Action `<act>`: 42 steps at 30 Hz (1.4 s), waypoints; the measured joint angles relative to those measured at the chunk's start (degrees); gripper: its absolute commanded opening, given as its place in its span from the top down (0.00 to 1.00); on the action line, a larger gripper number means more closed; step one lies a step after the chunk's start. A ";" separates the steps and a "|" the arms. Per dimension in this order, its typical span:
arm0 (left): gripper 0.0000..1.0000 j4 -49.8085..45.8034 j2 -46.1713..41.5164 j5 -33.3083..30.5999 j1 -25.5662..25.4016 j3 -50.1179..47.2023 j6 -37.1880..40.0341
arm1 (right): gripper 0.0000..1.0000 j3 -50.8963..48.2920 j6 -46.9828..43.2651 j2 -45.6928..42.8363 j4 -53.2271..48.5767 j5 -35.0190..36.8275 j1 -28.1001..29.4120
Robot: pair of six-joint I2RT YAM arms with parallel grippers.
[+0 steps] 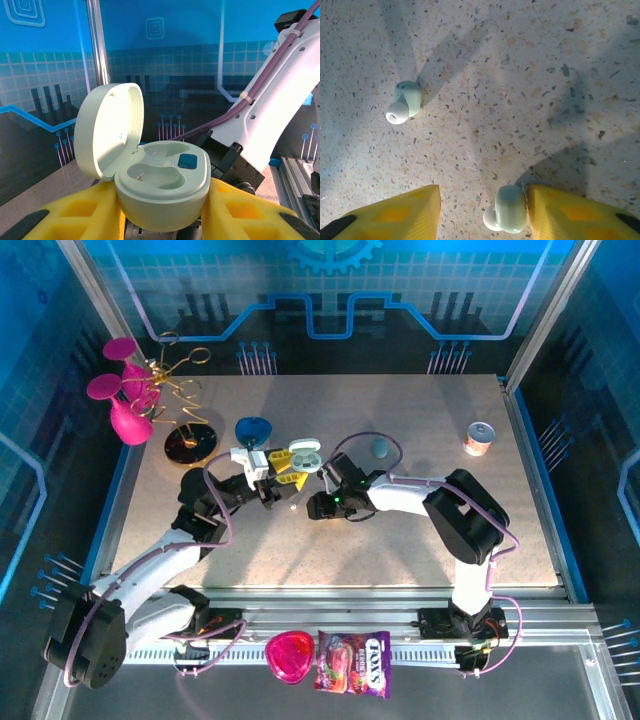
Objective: Insert wireless bluetooth earbuds into charging case
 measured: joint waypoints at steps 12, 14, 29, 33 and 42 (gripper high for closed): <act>0.62 0.00 0.00 0.00 0.00 0.00 0.94 | 0.55 0.00 0.04 0.20 2.25 -2.69 0.02; 0.62 0.00 0.00 0.00 0.00 0.00 1.01 | 0.56 0.00 0.04 0.52 2.54 -2.99 0.02; 0.62 0.00 -0.04 0.00 0.00 0.00 1.03 | 0.69 0.42 -1.16 1.84 1.73 -3.23 -0.22; 0.62 0.00 -0.33 -0.09 0.00 0.00 1.03 | 0.71 0.81 -2.21 1.90 0.76 -2.45 -0.20; 0.62 -0.02 -0.33 -0.46 0.00 0.00 1.03 | 0.81 2.03 -4.48 2.10 -1.46 -0.59 0.42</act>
